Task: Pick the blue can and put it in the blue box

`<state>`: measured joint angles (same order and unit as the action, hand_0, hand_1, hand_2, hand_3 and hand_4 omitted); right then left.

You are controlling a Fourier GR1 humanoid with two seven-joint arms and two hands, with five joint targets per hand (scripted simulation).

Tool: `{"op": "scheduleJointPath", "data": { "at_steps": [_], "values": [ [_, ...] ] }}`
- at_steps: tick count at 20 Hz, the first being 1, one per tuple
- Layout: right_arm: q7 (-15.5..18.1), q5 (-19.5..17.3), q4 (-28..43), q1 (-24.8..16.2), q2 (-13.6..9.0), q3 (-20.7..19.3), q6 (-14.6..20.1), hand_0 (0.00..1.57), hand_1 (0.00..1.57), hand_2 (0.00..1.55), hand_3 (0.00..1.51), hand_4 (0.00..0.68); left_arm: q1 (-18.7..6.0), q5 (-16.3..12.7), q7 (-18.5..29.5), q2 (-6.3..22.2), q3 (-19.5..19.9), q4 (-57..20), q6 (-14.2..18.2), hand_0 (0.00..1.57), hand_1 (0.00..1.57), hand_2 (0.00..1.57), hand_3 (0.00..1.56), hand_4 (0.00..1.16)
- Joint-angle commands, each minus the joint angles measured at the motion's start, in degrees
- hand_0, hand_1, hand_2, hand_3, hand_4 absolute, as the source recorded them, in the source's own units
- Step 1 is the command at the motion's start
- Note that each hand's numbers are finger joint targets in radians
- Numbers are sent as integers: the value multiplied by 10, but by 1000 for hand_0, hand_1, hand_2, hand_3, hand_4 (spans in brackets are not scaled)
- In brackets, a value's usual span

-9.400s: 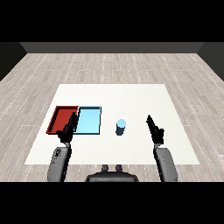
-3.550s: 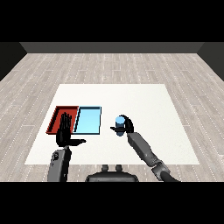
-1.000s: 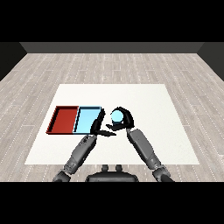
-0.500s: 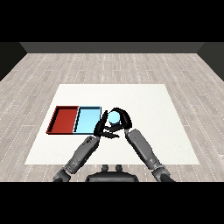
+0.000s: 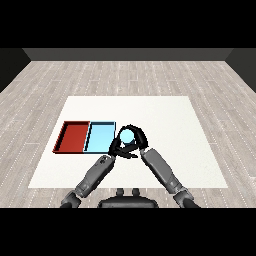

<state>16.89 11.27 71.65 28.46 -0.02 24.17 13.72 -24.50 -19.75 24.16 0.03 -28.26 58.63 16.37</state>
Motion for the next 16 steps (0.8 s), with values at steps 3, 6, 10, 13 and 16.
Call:
{"op": "scheduleJointPath", "data": {
  "at_steps": [3, 6, 10, 13, 16],
  "values": [
    [-11, 20, -23, 50, 0, 72, 64, 1363, 1363, 1442, 1397, 615, -28, -30, 27, 0, -32, -15, 26, 0, 0, 0, 0, 101],
    [-6, 24, -1, 23, 0, 62, 38, 1278, 1278, 1416, 1396, 613, -50, 66, -32, 16, -21, -15, 86, 270, 270, 517, 0, 571],
    [-2, 60, -30, 75, 0, 94, 63, 1460, 1460, 1467, 1398, 593, -59, 92, -26, 2, -13, -37, 89, 322, 322, 480, 327, 181],
    [14, 66, -35, 69, 0, 106, 70, 1456, 1456, 1466, 1397, 596, -82, 158, -57, 29, -57, -72, 128, 453, 453, 604, 0, 189],
    [29, 47, -26, 55, -1, 116, 83, 1454, 1454, 1460, 1393, 590, -36, 72, -19, 2, -26, -21, 92, 0, 0, 0, 0, 428]
  ]
}}
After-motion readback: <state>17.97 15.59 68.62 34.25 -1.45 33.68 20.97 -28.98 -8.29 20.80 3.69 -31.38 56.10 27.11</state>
